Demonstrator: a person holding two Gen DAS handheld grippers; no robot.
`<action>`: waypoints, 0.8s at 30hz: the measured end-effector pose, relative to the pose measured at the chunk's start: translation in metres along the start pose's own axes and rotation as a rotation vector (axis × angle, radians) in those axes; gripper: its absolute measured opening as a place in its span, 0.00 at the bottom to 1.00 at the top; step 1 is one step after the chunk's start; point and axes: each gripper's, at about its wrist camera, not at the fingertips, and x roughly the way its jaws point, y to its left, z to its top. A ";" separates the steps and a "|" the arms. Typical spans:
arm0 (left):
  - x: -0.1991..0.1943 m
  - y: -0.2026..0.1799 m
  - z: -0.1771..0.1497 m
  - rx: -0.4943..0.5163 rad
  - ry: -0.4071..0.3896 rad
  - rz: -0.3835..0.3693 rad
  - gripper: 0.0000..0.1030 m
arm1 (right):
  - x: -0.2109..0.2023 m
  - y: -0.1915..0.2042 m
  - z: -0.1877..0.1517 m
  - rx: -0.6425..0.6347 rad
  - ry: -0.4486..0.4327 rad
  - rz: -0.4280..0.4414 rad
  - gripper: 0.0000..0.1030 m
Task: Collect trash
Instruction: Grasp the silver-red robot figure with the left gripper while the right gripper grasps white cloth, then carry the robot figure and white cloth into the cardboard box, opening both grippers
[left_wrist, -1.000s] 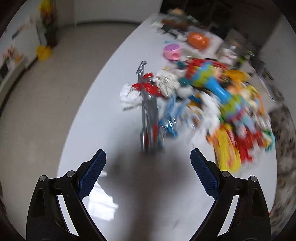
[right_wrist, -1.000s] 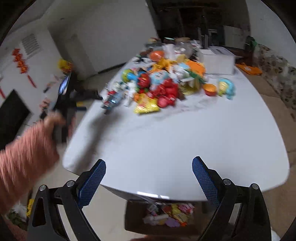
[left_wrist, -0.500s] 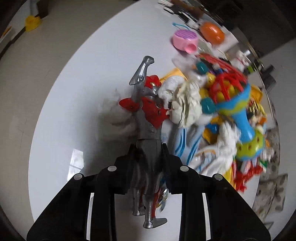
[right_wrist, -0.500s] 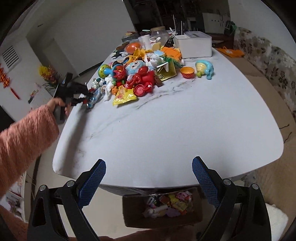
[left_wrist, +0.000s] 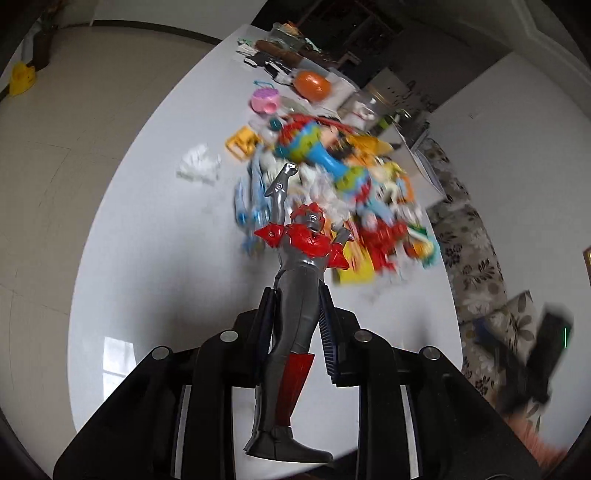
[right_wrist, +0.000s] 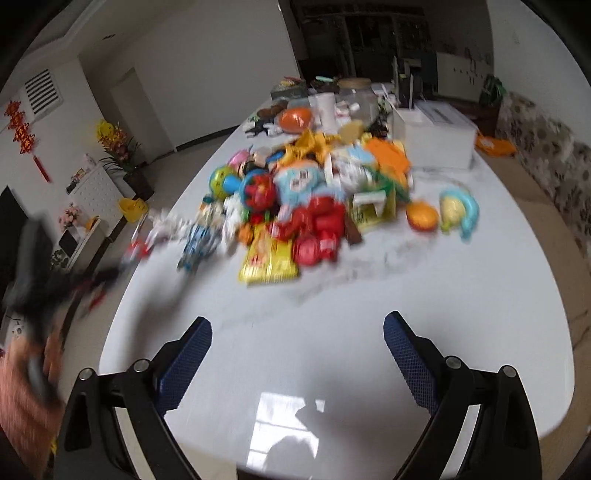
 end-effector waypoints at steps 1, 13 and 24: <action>-0.003 0.002 -0.013 -0.020 0.008 -0.023 0.23 | 0.013 0.000 0.015 -0.008 0.001 -0.015 0.90; -0.010 -0.006 -0.086 -0.113 0.076 -0.118 0.23 | 0.173 -0.037 0.154 0.006 0.142 -0.314 0.37; -0.031 -0.024 -0.092 -0.045 0.065 -0.128 0.23 | 0.049 -0.039 0.139 0.071 0.038 -0.008 0.32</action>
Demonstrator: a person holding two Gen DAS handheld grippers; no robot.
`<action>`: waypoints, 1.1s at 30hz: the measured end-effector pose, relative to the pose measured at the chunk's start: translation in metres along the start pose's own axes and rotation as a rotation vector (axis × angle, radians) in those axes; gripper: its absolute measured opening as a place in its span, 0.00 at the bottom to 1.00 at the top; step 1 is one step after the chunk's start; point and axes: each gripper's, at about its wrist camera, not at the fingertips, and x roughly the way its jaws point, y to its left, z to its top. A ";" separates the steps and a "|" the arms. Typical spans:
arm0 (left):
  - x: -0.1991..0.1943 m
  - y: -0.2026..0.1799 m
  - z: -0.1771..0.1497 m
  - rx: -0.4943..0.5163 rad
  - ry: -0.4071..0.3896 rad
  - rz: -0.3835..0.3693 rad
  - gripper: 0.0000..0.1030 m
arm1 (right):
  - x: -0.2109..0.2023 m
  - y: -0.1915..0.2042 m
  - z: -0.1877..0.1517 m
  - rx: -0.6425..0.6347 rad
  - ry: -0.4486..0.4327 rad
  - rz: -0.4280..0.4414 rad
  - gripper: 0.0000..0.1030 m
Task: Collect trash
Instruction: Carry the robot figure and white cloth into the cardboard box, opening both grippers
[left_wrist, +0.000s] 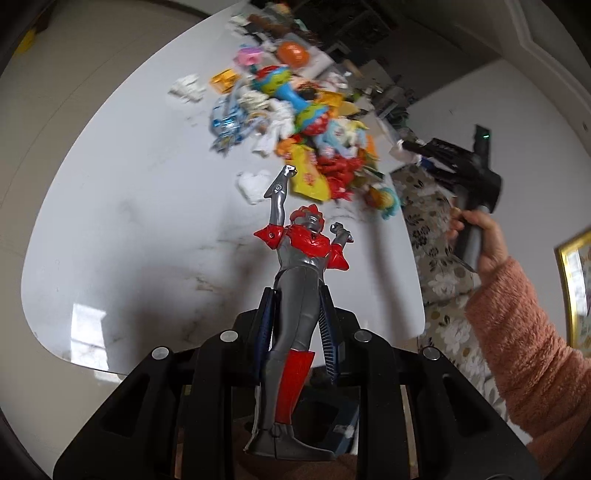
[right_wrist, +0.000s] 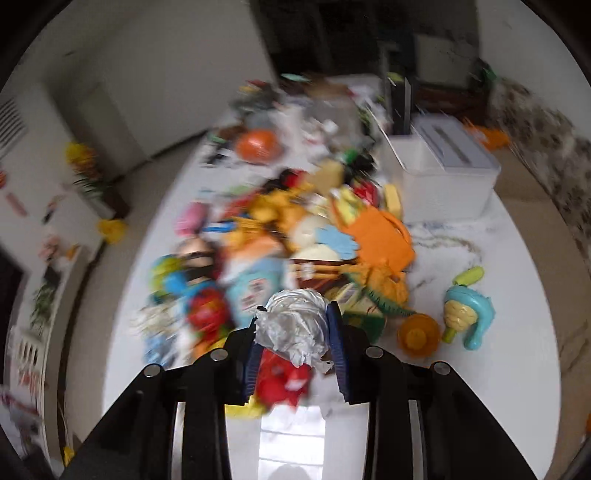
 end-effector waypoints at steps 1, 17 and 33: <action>-0.002 -0.006 -0.002 0.017 0.010 0.000 0.23 | -0.019 0.003 -0.008 -0.014 -0.009 0.044 0.32; 0.053 -0.031 -0.157 0.061 0.324 0.069 0.23 | -0.071 0.007 -0.289 -0.177 0.382 0.213 0.33; 0.280 0.121 -0.272 0.013 0.600 0.505 0.69 | 0.140 -0.078 -0.480 -0.110 0.584 -0.102 0.72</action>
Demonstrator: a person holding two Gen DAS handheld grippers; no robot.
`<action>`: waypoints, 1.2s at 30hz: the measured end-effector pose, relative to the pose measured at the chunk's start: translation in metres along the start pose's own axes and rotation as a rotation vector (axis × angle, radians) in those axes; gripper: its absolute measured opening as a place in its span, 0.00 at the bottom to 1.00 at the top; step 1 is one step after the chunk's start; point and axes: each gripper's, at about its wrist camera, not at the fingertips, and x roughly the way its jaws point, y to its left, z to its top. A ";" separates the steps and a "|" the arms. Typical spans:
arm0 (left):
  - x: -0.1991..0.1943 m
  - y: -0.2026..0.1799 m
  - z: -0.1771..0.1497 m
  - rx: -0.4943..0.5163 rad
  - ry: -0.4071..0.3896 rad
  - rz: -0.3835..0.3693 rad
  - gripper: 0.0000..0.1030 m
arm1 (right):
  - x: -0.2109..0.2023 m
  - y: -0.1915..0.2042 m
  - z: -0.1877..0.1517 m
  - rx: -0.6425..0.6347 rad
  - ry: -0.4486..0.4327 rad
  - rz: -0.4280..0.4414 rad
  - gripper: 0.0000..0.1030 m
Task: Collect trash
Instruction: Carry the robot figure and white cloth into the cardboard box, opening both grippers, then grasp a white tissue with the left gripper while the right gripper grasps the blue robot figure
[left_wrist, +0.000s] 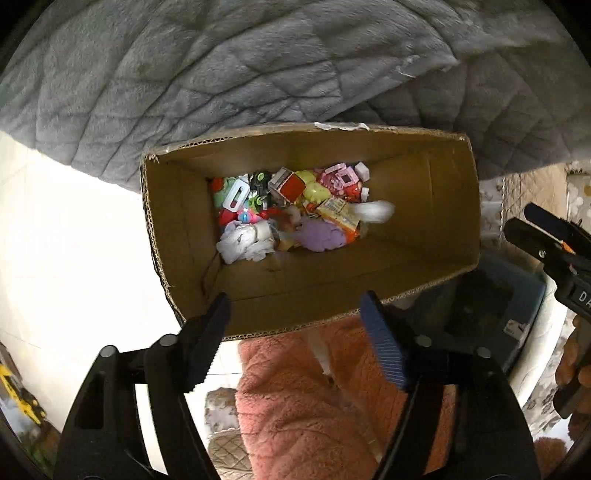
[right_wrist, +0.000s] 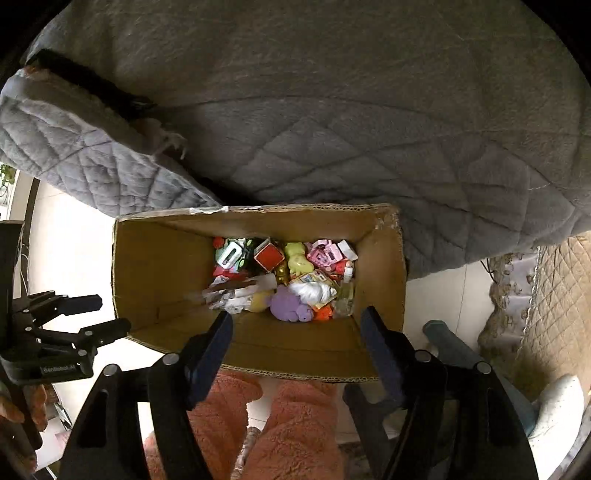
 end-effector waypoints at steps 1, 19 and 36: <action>-0.004 0.003 -0.001 -0.011 -0.008 -0.008 0.69 | -0.001 -0.002 -0.002 -0.007 -0.002 0.001 0.72; -0.363 -0.025 0.016 0.072 -0.649 -0.033 0.86 | -0.316 0.054 0.039 -0.107 -0.486 0.305 0.89; -0.339 -0.013 0.237 0.015 -0.507 0.130 0.15 | -0.329 0.041 0.033 0.030 -0.506 0.197 0.90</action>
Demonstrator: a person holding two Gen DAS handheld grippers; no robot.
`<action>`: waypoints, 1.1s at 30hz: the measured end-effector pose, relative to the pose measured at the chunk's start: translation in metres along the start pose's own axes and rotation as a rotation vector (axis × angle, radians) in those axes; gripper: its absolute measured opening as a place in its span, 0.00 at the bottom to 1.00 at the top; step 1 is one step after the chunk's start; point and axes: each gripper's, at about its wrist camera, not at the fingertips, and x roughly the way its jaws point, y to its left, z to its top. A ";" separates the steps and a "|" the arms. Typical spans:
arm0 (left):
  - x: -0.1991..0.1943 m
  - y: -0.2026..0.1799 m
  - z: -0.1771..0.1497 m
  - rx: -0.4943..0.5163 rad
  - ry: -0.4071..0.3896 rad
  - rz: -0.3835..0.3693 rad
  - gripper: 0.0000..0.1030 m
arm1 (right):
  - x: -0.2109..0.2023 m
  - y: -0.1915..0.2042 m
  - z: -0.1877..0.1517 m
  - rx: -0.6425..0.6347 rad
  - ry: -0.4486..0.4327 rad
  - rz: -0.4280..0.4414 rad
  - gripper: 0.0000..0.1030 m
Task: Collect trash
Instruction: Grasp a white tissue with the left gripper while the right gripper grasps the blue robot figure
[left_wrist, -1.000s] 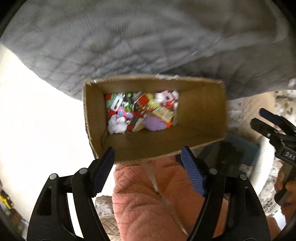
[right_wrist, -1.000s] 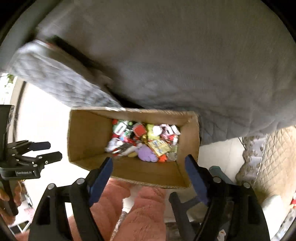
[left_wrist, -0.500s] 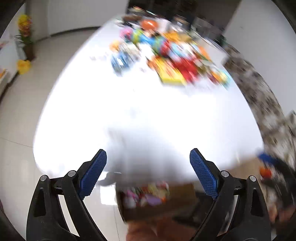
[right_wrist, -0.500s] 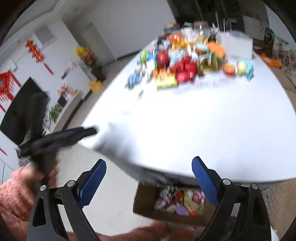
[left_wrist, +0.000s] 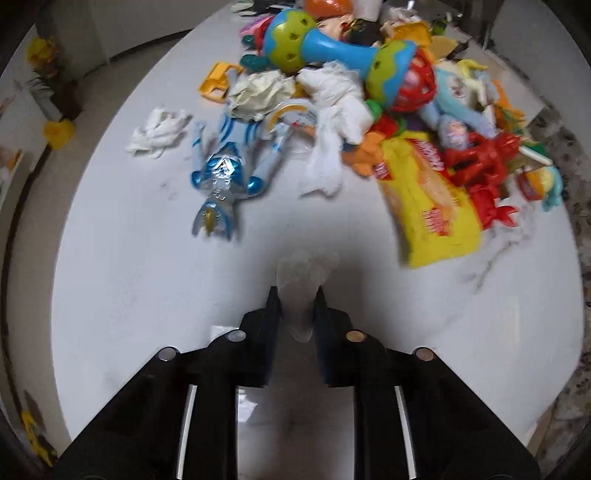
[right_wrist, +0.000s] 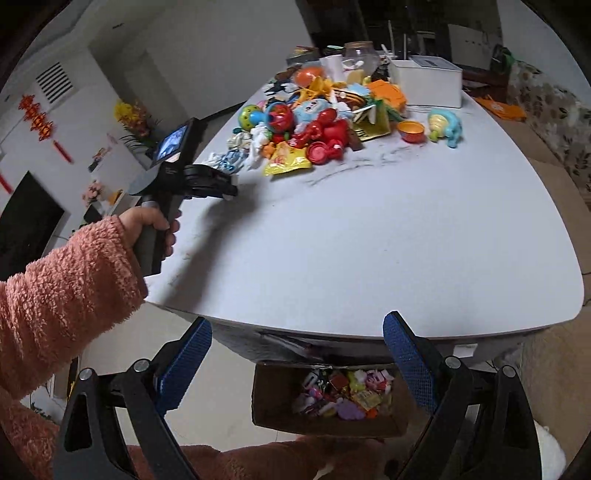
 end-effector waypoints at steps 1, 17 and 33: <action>-0.004 0.003 -0.003 -0.006 -0.012 -0.014 0.15 | 0.002 -0.001 0.002 0.007 0.001 -0.002 0.90; -0.123 0.117 -0.115 -0.193 -0.152 -0.153 0.14 | 0.179 0.102 0.152 -0.036 0.106 0.164 0.90; -0.137 0.164 -0.149 -0.306 -0.160 -0.187 0.15 | 0.322 0.175 0.245 0.034 0.224 -0.068 0.59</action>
